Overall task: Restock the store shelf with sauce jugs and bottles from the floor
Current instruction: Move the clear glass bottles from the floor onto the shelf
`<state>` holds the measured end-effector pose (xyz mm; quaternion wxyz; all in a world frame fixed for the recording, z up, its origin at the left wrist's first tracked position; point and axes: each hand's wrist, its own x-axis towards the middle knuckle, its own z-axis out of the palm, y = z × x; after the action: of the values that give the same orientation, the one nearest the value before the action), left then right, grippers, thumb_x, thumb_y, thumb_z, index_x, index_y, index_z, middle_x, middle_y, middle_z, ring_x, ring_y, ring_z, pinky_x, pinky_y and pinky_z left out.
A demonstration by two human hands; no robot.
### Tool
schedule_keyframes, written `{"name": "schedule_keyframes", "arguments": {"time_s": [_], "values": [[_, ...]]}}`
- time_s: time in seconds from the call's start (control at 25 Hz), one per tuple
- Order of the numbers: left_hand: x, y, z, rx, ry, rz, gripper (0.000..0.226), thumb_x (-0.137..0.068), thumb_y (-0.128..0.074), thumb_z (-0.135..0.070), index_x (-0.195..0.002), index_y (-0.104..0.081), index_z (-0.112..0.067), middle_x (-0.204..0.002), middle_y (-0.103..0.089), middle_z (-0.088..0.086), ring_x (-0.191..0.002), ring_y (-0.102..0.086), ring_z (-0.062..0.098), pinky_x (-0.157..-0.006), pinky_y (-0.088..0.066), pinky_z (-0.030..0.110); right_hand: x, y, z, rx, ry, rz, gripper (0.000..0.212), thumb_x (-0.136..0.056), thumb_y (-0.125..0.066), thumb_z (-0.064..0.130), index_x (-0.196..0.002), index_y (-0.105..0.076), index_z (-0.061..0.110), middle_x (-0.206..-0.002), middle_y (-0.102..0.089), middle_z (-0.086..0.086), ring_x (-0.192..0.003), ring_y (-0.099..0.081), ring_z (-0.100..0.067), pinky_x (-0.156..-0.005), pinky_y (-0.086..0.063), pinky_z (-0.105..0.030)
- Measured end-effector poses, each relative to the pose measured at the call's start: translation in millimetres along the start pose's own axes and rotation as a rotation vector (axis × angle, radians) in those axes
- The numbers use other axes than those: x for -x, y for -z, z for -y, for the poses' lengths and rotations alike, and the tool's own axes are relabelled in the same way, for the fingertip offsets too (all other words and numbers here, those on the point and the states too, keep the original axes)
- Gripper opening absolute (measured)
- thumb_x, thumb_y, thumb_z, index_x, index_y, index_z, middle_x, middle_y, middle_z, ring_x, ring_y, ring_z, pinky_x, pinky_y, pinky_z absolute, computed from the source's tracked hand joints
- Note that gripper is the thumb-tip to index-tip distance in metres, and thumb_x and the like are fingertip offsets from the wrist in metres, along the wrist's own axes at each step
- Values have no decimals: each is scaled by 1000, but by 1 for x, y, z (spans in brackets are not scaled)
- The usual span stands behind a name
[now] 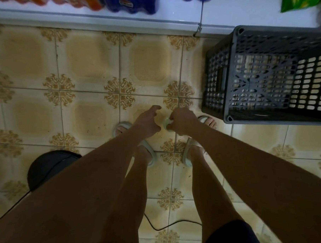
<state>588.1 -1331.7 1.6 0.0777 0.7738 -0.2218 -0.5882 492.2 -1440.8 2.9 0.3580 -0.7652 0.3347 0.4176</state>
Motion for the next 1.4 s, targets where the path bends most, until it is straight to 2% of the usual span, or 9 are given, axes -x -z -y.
{"name": "schedule_keyframes", "arguments": {"time_s": [0.08, 0.2, 0.52, 0.68, 0.96, 1.16, 1.24, 1.32, 1.4], "values": [[6, 6, -7, 15, -29, 44, 88, -75, -79, -3, -149, -35, -22, -141, -51, 11, -127, -50, 31, -96, -46, 37, 12, 32, 9, 9, 87, 42, 26, -83, -71, 29, -87, -71, 3, -58, -65, -3, -49, -63, -13, -55, -52, -25], [10, 12, -14, 59, -109, 77, 98, -66, -88, -16, -148, -36, -24, -143, -51, 6, -130, -49, 28, -103, -45, 42, 27, 70, 24, -8, 184, 69, 28, -82, -67, 28, -74, -74, 2, -49, -65, -4, -44, -60, -13, -65, -58, -32], [13, 33, -29, 212, -159, -55, 62, -71, -88, -26, -126, -60, -18, -117, -66, 0, -108, -60, 14, -87, -43, 23, 36, 127, 55, -107, 221, 175, 31, -85, -68, 27, -90, -75, -3, -74, -75, -15, -61, -70, -21, -56, -56, -25], [7, 76, -33, 155, -218, 17, 47, -71, -87, -29, -111, -66, -18, -109, -70, -1, -104, -65, 18, -88, -53, 34, 40, 135, 45, -412, 191, 99, 52, -90, -58, 59, -102, -70, 10, -81, -73, -7, -65, -68, -17, -58, -53, -28], [35, 190, -100, 186, -317, 74, 39, -78, -82, -32, -114, -70, -23, -108, -73, -4, -99, -70, 14, -76, -61, 33, 40, 128, 19, -531, 200, 39, 103, -53, -85, 68, -138, -42, 28, -129, -55, 4, -116, -59, -18, -95, -53, -38], [79, 261, -176, 53, -397, 129, 41, -77, -79, -35, -114, -69, -21, -107, -75, -1, -94, -73, 16, -72, -62, 35, 60, 164, 46, -759, 391, -93, 89, -71, -89, 19, -142, -35, 22, -128, -59, 6, -108, -61, -1, -82, -52, -14], [100, 283, -205, -36, -410, 99, 34, -77, -79, -35, -107, -68, -24, -96, -77, 1, -82, -76, 17, -60, -60, 27, 65, 177, 63, -909, 474, -173, 87, -68, -89, 6, -138, -37, 17, -123, -63, -1, -110, -64, -9, -80, -56, -20], [122, 302, -232, -129, -433, 34, 25, -79, -79, -34, -100, -66, -29, -83, -77, -3, -69, -75, 14, -49, -55, 20, 74, 193, 76, -983, 499, -302, 81, -66, -90, 9, -127, -39, 25, -117, -65, 0, -106, -67, -11, -76, -59, -26], [140, 322, -252, -156, -493, 6, 26, -76, -81, -32, -98, -67, -28, -88, -76, -4, -74, -76, 16, -59, -61, 29, 87, 211, 84, -953, 527, -453, 75, -65, -92, 20, -117, -40, 37, -112, -67, 9, -101, -68, -7, -80, -59, -31]]}}
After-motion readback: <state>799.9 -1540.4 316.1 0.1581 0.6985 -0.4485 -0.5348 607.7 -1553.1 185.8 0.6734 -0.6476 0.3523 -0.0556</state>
